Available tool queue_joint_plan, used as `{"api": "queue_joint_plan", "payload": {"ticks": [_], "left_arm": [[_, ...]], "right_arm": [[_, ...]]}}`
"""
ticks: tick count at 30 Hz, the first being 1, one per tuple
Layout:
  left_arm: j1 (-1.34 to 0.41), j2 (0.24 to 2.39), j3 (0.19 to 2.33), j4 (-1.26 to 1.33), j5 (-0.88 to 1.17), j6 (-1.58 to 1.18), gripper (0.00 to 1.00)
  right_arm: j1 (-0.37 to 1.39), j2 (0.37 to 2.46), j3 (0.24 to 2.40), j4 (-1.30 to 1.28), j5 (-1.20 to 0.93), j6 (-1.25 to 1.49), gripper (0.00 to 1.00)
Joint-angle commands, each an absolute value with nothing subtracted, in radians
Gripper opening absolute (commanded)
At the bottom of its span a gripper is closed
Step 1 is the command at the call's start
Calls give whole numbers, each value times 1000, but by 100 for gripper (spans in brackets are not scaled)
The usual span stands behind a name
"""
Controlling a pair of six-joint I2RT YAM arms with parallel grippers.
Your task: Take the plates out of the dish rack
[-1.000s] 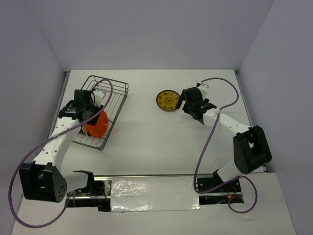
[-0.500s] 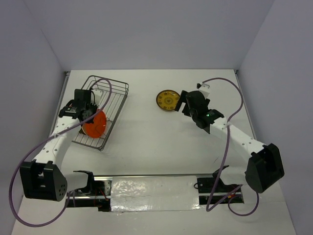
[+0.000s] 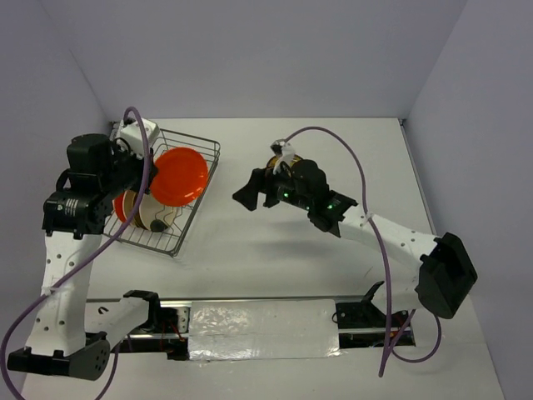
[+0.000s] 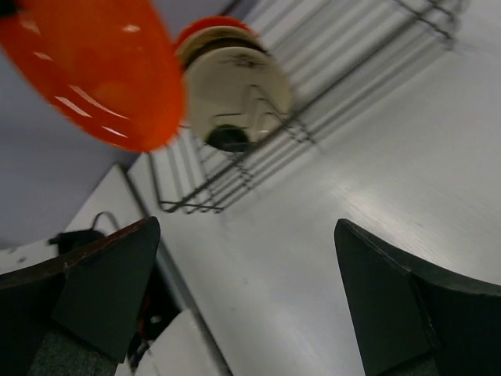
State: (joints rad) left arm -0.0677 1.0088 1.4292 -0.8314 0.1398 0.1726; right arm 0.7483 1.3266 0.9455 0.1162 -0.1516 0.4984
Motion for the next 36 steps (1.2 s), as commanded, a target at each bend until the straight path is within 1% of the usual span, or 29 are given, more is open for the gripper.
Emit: {"api": "queue_joint_plan", "payload": {"ticks": [1,2,5,6,8,9,10,11,12,13,14,15,16,17,18,19,20,21,23,24,26,28,29,32,36], "left_arm": [[-69,1052,1433,-897,444,135,0],[-69,1063,1433,-903,477,141,0],[-69,1088,1439,-931,603,155,0],[-68,1091,1434,-928,630,155,0],[-69,1088,1425,-908,669,134,0],[-68,1088,1417,-901,673,130,0],[-69,1094,1416,-899,678,130,1],[-69,1100,1417,-903,680,138,6],[-68,1104,1419,-908,680,141,8],[-69,1115,1419,-913,680,143,6],[-69,1120,1414,-911,677,143,5],[-69,1121,1410,-907,666,137,11],[-68,1124,1407,-893,651,124,20],[-69,1126,1399,-881,567,111,56],[-69,1124,1396,-865,501,94,79],[-69,1124,1390,-853,417,65,97],[-69,1126,1388,-838,268,64,99],[-69,1126,1384,-831,196,64,99],[-69,1114,1345,-786,54,72,99],[-69,1092,1327,-767,-56,77,100],[-68,1069,1272,-721,-129,98,100],[-67,1042,1237,-710,-167,127,99],[-67,1032,1227,-704,-178,135,99],[-66,999,1197,-701,-207,167,99],[-64,947,1172,-690,-242,190,99]], "right_arm": [[785,1365,1034,431,-449,501,100],[793,1374,1037,486,-457,517,100],[801,1416,1063,500,-428,555,99],[804,1436,1071,489,-408,557,97],[805,1453,1077,508,-400,561,91],[805,1465,1074,523,-406,574,84],[805,1468,1063,535,-410,581,69],[805,1473,1058,549,-414,586,61],[805,1476,1049,563,-413,589,41],[804,1474,1045,563,-405,589,30],[804,1468,1037,571,-399,589,23],[801,1460,1019,574,-388,588,10],[799,1445,1009,572,-377,588,6],[798,1434,997,563,-361,588,5],[789,1422,971,549,-307,589,4],[781,1411,959,532,-269,598,4],[758,1392,939,461,-171,618,2],[758,1385,927,416,-120,629,0],[723,1373,893,269,-4,688,0],[710,1373,876,226,100,705,0],[663,1374,801,186,165,747,0],[606,1391,741,239,173,767,0],[588,1400,685,265,158,772,0],[525,1459,623,347,91,762,1],[486,1561,615,371,60,738,4]]}}
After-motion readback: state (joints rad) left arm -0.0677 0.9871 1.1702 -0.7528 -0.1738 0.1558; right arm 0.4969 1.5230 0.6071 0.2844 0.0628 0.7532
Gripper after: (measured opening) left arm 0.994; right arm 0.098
